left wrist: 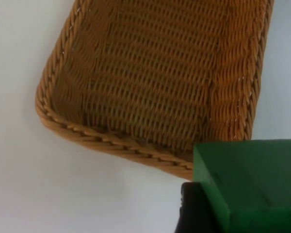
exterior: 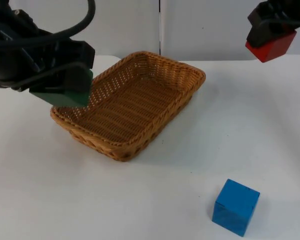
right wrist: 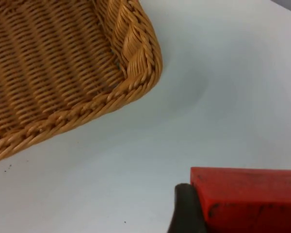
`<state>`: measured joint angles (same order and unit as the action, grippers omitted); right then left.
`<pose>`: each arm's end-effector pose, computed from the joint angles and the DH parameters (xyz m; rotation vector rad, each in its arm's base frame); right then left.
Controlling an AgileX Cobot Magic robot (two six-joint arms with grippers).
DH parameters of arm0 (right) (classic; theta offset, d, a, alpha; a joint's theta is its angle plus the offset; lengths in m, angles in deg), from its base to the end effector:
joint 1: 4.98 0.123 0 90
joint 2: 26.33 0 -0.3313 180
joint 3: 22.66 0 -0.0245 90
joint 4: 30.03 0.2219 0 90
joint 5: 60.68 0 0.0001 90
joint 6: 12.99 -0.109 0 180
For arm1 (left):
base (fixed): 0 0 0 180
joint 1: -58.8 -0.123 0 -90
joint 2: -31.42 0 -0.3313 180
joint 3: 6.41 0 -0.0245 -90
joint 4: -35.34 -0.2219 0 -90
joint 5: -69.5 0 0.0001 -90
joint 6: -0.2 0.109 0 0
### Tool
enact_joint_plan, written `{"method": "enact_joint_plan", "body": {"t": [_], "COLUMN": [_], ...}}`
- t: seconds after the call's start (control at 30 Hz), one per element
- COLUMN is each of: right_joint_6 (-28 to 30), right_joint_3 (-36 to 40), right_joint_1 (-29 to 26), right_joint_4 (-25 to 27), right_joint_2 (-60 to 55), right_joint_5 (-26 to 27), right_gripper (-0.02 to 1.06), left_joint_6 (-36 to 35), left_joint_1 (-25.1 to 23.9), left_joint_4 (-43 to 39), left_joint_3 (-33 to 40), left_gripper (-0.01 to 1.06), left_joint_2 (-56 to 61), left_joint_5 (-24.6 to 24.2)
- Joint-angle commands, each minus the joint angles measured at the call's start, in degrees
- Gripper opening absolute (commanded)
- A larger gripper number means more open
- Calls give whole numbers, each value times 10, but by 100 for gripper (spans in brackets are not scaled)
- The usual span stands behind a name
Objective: Pick up one cube with each hand and place exactly two cubes into the same basket, leaving the remaining cube outside.
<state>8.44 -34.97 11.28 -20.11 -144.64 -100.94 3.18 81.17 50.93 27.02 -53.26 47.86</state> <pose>0.4170 0.1343 0.2874 -0.7023 2.4449 0.1586 0.2248 -0.1042 0.2880 0.2770 2.4428 -0.3848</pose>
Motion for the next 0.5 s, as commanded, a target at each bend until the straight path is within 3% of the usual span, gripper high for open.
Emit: {"method": "enact_joint_plan", "body": {"t": [0.0, 0.47], "right_joint_6": [7, 24], "right_joint_3": [-2, -5], "right_joint_1": [6, 51], "right_joint_4": [13, 22], "right_joint_2": [11, 10], "right_joint_5": [12, 95], "right_gripper": [0, 0], "left_joint_6": [2, 47], "left_joint_1": [3, 3], "left_joint_4": [0, -4], "left_joint_3": [-1, -76], "left_gripper": [0, 0], "left_joint_2": [2, -111], "left_joint_5": [14, 14]}}
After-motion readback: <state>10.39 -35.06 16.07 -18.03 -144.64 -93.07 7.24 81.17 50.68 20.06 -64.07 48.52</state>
